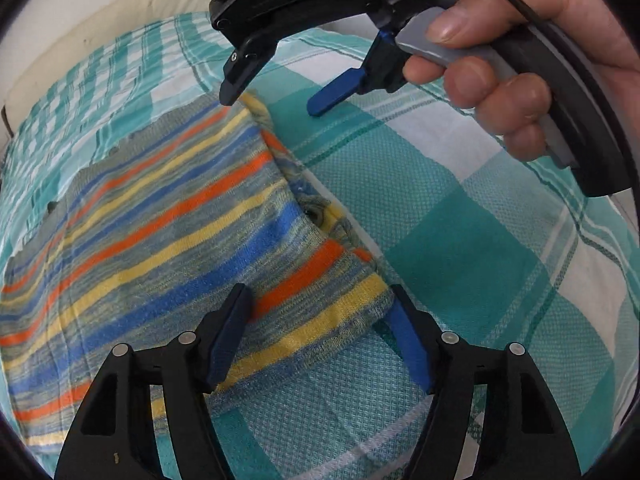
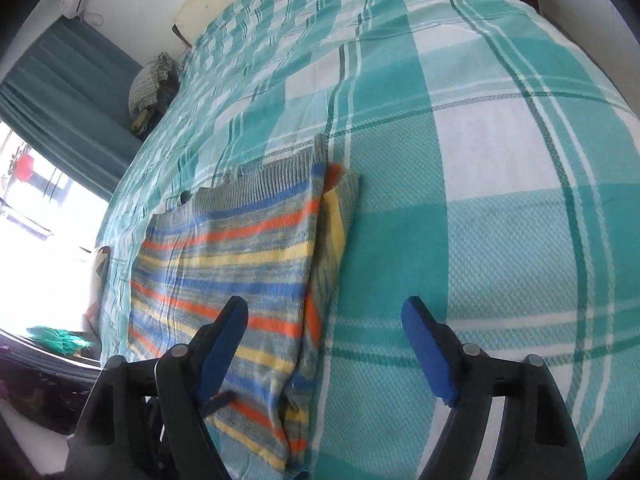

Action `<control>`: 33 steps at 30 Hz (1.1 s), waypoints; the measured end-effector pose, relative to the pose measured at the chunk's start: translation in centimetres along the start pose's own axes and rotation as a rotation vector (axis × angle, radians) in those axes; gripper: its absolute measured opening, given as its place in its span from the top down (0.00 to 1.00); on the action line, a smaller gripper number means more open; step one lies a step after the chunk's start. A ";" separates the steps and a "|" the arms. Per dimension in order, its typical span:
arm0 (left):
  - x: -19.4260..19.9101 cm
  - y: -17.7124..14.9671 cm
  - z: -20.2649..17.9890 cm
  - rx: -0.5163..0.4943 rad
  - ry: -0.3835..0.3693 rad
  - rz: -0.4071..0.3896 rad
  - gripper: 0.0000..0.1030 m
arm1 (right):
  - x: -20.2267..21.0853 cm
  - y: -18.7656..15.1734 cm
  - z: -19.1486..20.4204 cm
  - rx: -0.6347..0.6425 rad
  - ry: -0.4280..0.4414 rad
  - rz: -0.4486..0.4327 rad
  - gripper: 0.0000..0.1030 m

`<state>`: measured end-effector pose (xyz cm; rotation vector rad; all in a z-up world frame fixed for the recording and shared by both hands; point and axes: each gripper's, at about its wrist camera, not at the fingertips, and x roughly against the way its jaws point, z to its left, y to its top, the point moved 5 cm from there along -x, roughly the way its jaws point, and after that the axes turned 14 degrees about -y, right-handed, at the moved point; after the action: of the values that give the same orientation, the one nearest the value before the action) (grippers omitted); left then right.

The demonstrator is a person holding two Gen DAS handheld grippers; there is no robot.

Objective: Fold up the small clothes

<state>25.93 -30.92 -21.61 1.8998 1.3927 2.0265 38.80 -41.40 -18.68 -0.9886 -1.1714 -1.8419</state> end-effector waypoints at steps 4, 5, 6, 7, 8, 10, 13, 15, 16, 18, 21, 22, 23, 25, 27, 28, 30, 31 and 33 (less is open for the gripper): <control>1.0 0.6 1.0 0.085 -0.035 -0.059 0.91 | -4.1 2.8 1.4 -0.092 0.046 0.008 0.69; 1.9 0.7 1.7 0.135 -0.066 -0.090 0.92 | -4.7 3.2 1.6 -0.104 0.019 0.005 0.91; 3.0 0.6 2.5 0.180 -0.084 -0.126 0.92 | -4.9 3.6 1.9 -0.109 -0.014 -0.002 0.91; 4.5 0.6 3.5 0.223 -0.099 -0.166 0.92 | -4.4 4.0 2.8 -0.100 -0.021 -0.019 0.91; 6.2 0.4 4.6 0.272 -0.114 -0.206 0.92 | -3.7 4.4 3.9 -0.075 -0.027 -0.043 0.91; 9.8 -0.6 7.2 0.373 -0.147 -0.282 0.92 | -1.6 5.0 7.1 0.007 -0.019 -0.084 0.91; 14.7 -3.3 11.5 0.500 -0.138 -0.363 0.92 | 0.4 5.8 12.9 0.090 0.030 -0.118 0.91; 16.6 -5.5 14.2 0.587 -0.128 -0.387 0.92 | 0.1 5.8 17.3 0.129 0.078 -0.111 0.91; 17.4 -6.7 15.4 0.623 -0.113 -0.395 0.92 | -0.4 5.9 19.7 0.156 0.095 -0.104 0.91; 18.3 -8.6 17.7 0.676 -0.070 -0.396 0.92 | -2.1 5.6 24.4 0.217 0.105 -0.088 0.91; 18.5 -11.2 20.5 0.734 -0.024 -0.381 0.92 | -5.2 4.3 30.3 0.270 0.118 -0.065 0.91; 18.2 -11.9 21.3 0.749 -0.014 -0.359 0.91 | -6.3 3.7 31.9 0.289 0.113 -0.062 0.91; 17.6 -12.6 22.2 0.771 0.000 -0.327 0.87 | -7.4 3.4 33.3 0.316 0.100 -0.065 0.88; 17.1 -14.1 23.6 0.823 0.025 -0.276 0.73 | -9.5 2.6 35.2 0.347 0.107 -0.051 0.77; 18.5 -15.5 24.2 0.853 0.011 -0.298 0.61 | -10.6 1.9 35.6 0.321 0.145 -0.016 0.62; 19.5 -16.0 24.1 0.851 0.013 -0.315 0.55 | -10.2 1.7 35.4 0.301 0.161 -0.036 0.62; 21.4 -16.5 23.8 0.821 0.040 -0.341 0.32 | -8.1 1.5 34.3 0.292 0.185 -0.095 0.62; 22.2 -16.6 23.4 0.804 0.044 -0.357 0.29 | -6.9 1.3 33.5 0.303 0.166 -0.124 0.62; 22.8 -16.2 23.1 0.767 0.039 -0.370 0.22 | -4.5 0.1 31.4 0.364 0.090 -0.173 0.62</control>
<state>30.43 4.71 -17.04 1.5837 2.5599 1.4664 47.79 -11.42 -13.53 -0.6092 -1.5078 -1.6989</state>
